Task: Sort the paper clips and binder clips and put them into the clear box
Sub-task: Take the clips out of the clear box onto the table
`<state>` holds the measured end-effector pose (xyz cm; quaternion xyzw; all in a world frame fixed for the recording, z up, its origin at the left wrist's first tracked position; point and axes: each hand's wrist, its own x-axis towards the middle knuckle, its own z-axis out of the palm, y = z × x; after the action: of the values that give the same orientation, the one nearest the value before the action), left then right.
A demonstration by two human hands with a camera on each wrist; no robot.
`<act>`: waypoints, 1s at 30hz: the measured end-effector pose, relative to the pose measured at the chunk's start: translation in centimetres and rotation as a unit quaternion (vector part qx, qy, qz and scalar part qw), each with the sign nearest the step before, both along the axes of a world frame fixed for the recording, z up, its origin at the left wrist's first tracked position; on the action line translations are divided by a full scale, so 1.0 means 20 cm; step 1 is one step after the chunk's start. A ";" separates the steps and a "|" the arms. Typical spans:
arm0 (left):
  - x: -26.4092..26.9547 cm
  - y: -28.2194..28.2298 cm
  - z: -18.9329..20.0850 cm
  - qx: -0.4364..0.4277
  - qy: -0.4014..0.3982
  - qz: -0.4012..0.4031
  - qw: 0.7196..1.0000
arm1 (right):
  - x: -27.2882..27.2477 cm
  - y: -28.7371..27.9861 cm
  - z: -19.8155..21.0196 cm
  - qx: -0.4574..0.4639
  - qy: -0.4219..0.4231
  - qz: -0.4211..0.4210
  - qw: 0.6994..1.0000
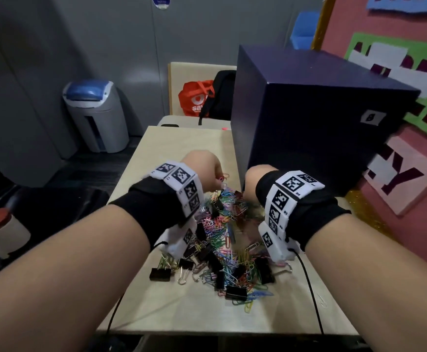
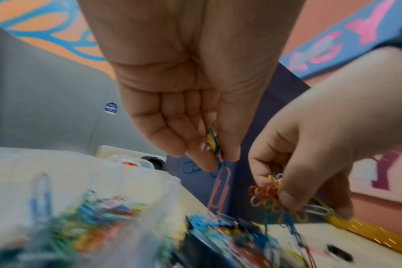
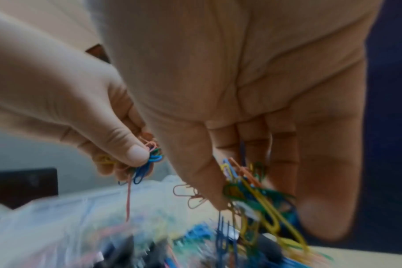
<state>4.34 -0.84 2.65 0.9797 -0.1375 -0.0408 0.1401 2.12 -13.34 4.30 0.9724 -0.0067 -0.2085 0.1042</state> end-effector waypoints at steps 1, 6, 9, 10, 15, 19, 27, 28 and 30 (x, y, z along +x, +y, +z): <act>0.01 0.04 0.01 -0.009 -0.005 0.013 1.000 | 0.02 0.00 -0.01 0.021 -0.027 0.008 0.999; 0.03 0.22 0.02 -0.004 -0.016 0.065 0.998 | 0.09 0.08 -0.04 0.164 -0.134 0.030 0.977; 0.02 0.28 -0.02 -0.010 -0.003 0.071 0.997 | 0.09 0.16 -0.06 0.250 -0.167 0.022 0.953; 0.01 0.29 -0.03 -0.014 0.008 0.068 0.998 | 0.10 0.19 -0.07 0.267 -0.175 0.025 0.947; 0.00 0.33 -0.06 -0.029 0.028 0.067 0.997 | 0.13 0.27 -0.13 0.292 -0.138 0.022 0.946; 0.00 0.33 -0.07 0.040 0.039 0.046 0.997 | 0.14 0.23 -0.10 0.269 -0.141 0.016 0.953; -0.04 0.30 -0.10 0.193 0.079 -0.001 0.978 | 0.08 0.07 -0.14 0.146 -0.043 0.024 0.988; -0.04 0.31 -0.10 0.174 0.084 0.008 0.981 | 0.08 0.07 -0.15 0.136 -0.040 0.027 0.990; -0.04 0.32 -0.10 0.141 0.087 0.022 0.986 | 0.06 0.06 -0.14 0.109 -0.026 0.041 0.993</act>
<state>3.48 5.47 0.71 0.9852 -0.0966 -0.1413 0.0132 3.39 -12.10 1.47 0.9826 0.0531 -0.1780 0.0055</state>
